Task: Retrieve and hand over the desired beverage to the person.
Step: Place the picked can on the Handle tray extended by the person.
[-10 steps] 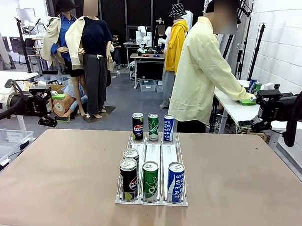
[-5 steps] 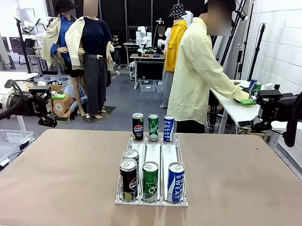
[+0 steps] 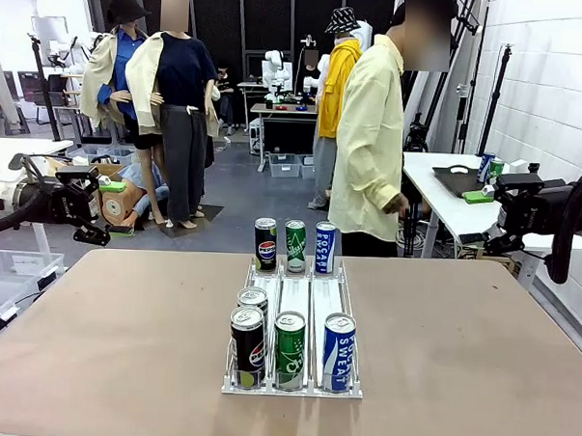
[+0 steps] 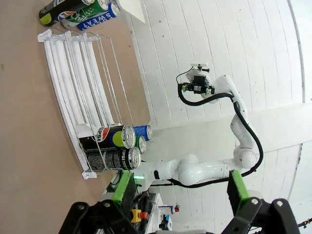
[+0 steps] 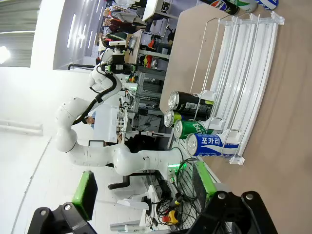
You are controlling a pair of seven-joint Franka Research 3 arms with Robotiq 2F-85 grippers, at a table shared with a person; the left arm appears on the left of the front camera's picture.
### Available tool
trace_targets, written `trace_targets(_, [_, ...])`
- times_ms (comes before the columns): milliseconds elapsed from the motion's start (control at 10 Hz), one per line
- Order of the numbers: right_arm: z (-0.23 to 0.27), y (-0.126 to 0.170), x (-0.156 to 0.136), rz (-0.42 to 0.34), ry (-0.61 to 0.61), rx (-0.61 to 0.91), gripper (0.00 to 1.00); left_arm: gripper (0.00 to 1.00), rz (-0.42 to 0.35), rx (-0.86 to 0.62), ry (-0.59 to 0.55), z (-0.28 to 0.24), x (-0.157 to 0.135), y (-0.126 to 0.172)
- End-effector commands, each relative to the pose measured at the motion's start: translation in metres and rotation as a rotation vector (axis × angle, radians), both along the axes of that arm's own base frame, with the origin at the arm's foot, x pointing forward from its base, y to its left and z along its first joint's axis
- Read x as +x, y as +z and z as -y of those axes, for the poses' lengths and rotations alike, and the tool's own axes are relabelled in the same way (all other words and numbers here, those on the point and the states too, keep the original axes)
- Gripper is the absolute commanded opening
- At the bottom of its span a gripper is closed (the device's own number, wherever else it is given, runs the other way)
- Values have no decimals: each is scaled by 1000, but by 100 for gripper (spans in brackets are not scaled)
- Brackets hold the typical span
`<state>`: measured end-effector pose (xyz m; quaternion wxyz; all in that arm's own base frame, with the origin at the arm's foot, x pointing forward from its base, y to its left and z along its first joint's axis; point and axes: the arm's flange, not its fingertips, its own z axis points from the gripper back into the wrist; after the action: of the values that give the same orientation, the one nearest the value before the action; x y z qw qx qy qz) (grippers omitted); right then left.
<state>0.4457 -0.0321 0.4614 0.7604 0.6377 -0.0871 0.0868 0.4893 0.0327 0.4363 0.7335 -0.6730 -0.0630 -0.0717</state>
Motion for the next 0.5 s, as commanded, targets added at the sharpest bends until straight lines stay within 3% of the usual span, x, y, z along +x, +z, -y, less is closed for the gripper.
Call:
trace_targets(0, [-1, -1, -2, -1, 1, 2, 100, 100, 5, 0, 2, -1, -1, 2])
trace_targets(400, [-1, -1, -2, -1, 1, 2, 100, 100, 5, 0, 2, -1, -1, 2])
